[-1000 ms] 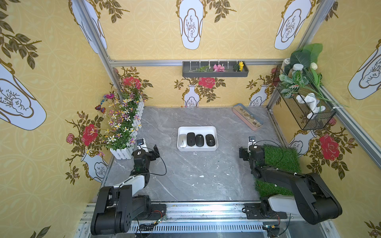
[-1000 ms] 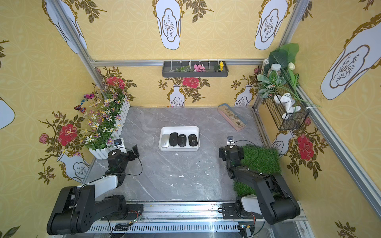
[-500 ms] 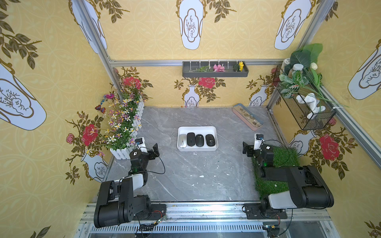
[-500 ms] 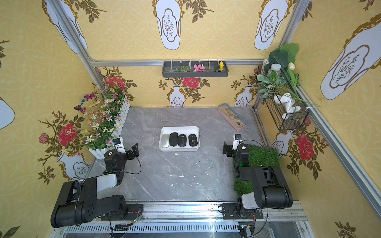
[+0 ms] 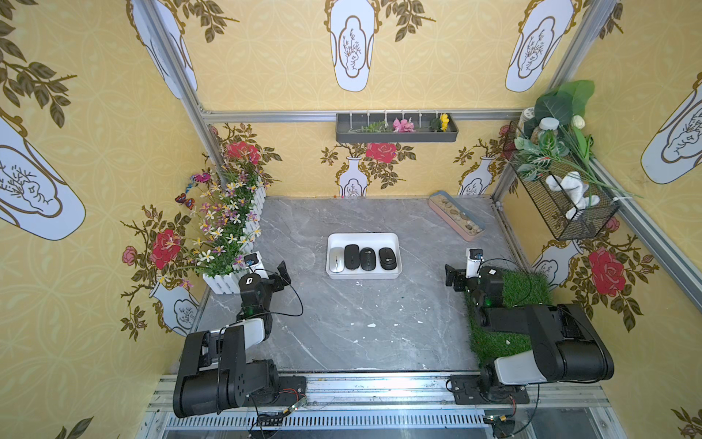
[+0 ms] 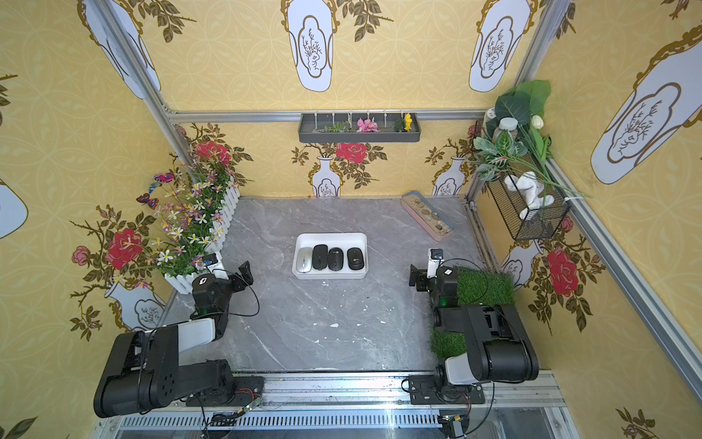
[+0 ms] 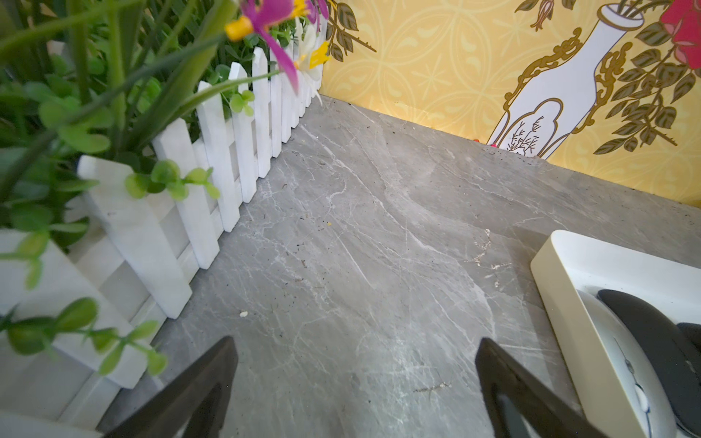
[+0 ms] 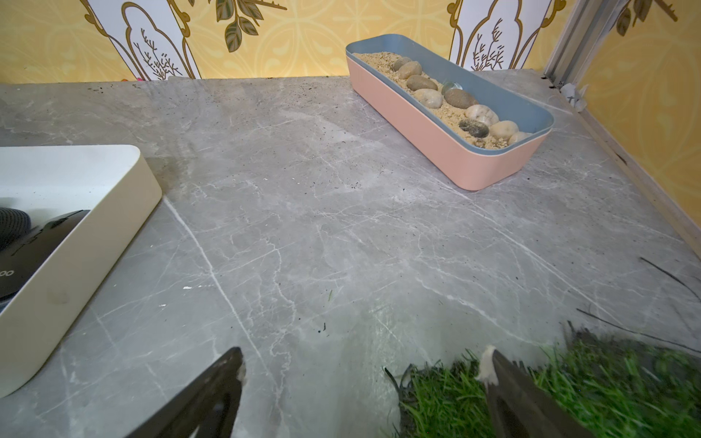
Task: Put the mouse in the storage box
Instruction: Reset both arms
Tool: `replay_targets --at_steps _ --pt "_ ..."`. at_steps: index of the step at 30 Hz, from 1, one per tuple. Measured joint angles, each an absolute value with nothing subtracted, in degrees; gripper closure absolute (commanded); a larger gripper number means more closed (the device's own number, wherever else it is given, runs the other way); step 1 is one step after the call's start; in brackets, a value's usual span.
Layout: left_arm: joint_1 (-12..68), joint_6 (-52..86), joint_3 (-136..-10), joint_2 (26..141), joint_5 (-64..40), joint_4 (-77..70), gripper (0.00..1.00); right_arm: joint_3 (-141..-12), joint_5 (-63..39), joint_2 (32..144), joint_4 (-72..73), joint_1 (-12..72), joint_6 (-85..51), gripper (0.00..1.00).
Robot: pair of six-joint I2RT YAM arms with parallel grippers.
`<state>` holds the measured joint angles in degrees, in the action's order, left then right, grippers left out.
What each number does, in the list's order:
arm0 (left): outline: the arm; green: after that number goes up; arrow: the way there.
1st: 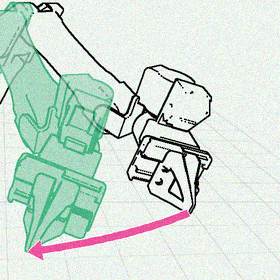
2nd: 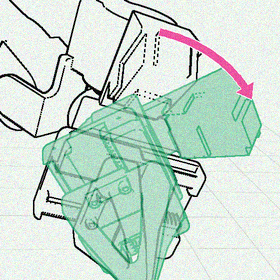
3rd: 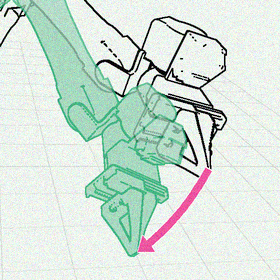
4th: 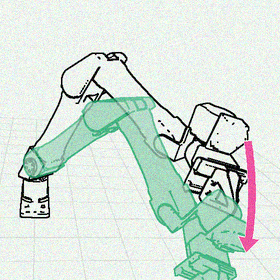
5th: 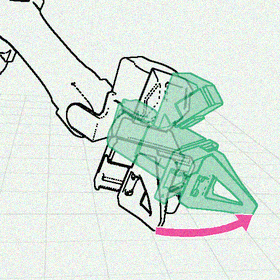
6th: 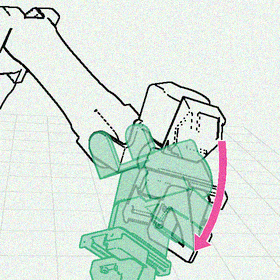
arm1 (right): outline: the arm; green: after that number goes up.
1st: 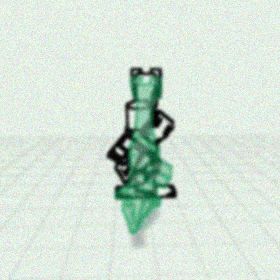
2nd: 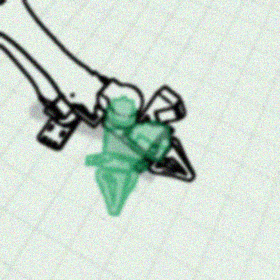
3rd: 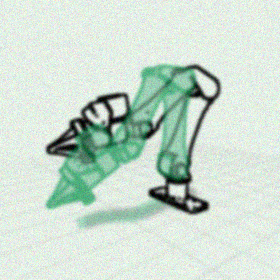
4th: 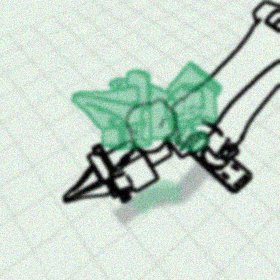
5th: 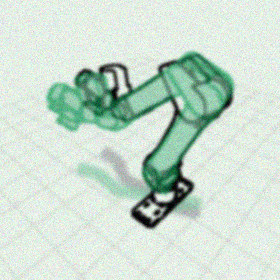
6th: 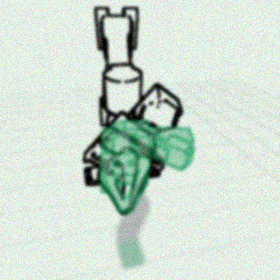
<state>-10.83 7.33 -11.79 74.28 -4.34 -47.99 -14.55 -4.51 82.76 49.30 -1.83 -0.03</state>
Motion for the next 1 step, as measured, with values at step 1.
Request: replay_targets --at_steps 1 --pt "-10.8 7.3 -11.8 74.3 -4.3 -48.0 0.00 -14.5 -4.5 82.8 49.3 -1.9 0.0 0.03"
